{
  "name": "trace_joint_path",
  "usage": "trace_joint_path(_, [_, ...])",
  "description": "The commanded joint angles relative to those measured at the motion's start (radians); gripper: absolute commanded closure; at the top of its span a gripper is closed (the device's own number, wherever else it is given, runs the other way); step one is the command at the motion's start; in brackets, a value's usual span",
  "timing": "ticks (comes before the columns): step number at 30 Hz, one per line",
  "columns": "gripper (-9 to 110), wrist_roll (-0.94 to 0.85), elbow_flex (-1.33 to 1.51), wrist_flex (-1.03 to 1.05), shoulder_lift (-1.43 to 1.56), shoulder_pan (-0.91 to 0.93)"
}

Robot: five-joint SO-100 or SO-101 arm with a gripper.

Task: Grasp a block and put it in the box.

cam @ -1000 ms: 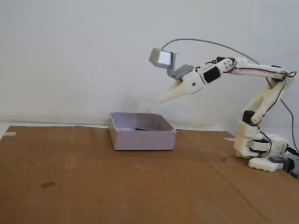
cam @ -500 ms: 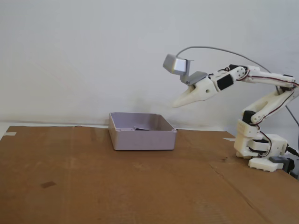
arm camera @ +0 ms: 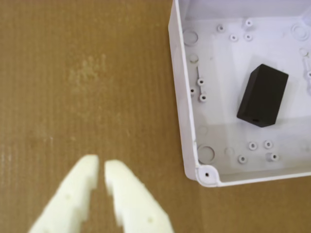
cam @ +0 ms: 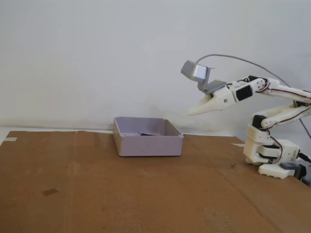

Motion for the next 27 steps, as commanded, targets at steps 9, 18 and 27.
trace_joint_path(9, [102, 0.011, 0.126, -0.014, 0.258, -0.011])
trace_joint_path(18, [102, 0.011, 0.230, -0.008, 0.371, -0.011])
trace_joint_path(27, [102, 0.011, 0.331, -0.006, 0.437, -0.044])
